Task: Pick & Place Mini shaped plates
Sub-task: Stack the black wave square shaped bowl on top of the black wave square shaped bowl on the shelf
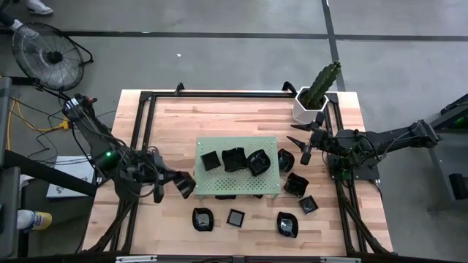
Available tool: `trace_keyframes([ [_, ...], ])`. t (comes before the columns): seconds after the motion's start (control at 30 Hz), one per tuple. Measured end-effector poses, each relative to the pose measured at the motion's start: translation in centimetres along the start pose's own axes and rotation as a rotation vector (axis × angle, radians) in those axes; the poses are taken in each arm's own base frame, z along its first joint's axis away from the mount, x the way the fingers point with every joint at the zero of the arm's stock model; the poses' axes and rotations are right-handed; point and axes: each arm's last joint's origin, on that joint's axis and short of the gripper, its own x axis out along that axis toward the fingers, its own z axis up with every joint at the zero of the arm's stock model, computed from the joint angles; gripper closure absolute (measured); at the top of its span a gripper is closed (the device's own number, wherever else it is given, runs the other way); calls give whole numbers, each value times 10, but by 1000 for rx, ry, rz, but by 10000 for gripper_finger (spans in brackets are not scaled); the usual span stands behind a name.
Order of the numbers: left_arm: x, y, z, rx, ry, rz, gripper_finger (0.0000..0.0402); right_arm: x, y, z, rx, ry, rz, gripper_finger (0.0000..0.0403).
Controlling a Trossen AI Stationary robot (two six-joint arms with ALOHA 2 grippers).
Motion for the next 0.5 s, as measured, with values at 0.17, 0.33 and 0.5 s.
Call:
trace_keyframes([
  [0.17, -3, 0, 11, 37, -127, 74, 401, 0, 0, 0, 0, -1, 0, 210],
  [0.33, 5, 9, 22, 24, -223, 206, 401, 0, 0, 0, 0, 0, 0, 210],
  [0.5, 20, 19, 36, -3, -323, 369, 401, 0, 0, 0, 0, 0, 0, 210],
])
